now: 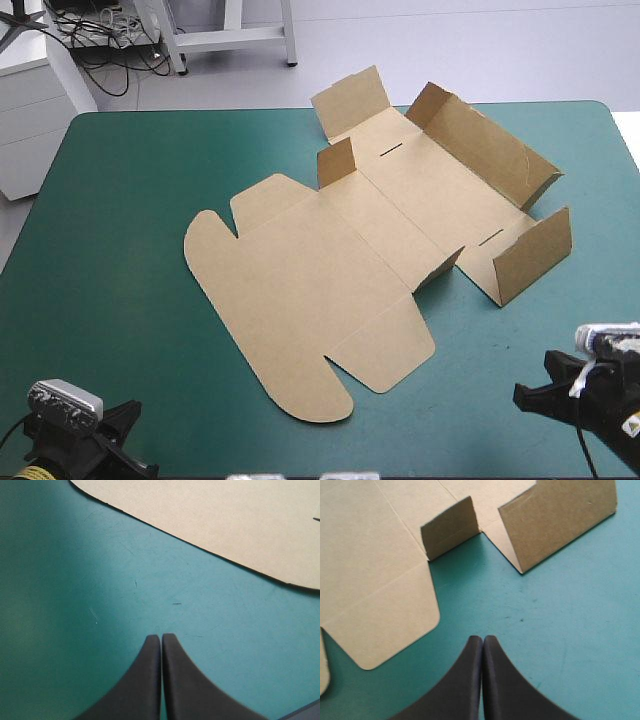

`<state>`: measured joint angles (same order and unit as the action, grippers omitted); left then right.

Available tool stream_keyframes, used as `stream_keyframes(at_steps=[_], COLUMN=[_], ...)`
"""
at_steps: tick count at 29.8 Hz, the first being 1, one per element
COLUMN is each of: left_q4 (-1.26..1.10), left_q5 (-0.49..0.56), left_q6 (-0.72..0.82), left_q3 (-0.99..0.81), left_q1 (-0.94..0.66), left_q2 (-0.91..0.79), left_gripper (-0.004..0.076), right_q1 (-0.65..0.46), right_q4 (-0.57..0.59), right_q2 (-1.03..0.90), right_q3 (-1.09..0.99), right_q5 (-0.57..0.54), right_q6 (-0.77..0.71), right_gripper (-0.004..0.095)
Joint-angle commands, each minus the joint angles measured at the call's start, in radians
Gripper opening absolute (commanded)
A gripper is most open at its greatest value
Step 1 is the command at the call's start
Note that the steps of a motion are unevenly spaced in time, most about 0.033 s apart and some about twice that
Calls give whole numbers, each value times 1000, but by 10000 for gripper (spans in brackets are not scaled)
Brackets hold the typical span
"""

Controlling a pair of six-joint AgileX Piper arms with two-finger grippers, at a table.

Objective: Fold the box

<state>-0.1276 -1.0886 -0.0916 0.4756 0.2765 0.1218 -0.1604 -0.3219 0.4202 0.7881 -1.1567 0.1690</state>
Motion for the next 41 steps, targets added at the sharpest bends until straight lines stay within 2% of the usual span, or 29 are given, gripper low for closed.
stream_keyframes(at_steps=[1,7,12,15,20,23,29,31,33,36,41], left_q4=[-8,-8,-8,-8,-8,-8,-8,-8,-8,-8,-8], left_q5=[57,57,57,57,57,57,57,57,57,57,57], left_q6=[8,8,8,8,8,8,8,8,8,8,8], left_q3=[25,25,25,25,25,25,25,25,25,25,25], left_q1=[5,5,5,5,5,5,5,5,5,5,5], left_q2=[21,21,21,21,21,21,21,21,21,21,21], left_gripper=[-10,-10,-10,-10,-10,-10,-10,-10,-10,-10,-10], right_q1=[2,2,2,2,2,2,2,2,8,38,128], right_q4=[-113,-162,-167,-191,-409,-514,-660,-695,-706,-611,-415], right_q2=[149,385,528,595,705,775,907,948,982,1010,1010], right_q3=[150,318,357,359,359,359,359,359,359,359,361], right_q5=[20,-36,-51,-53,-33,8,60,28,-1,-7,114], right_q6=[-4,-63,-133,-136,-94,-40,39,15,70,58,-110], right_gripper=[-18,-17,26,151,539,639,599,572,552,552,552])
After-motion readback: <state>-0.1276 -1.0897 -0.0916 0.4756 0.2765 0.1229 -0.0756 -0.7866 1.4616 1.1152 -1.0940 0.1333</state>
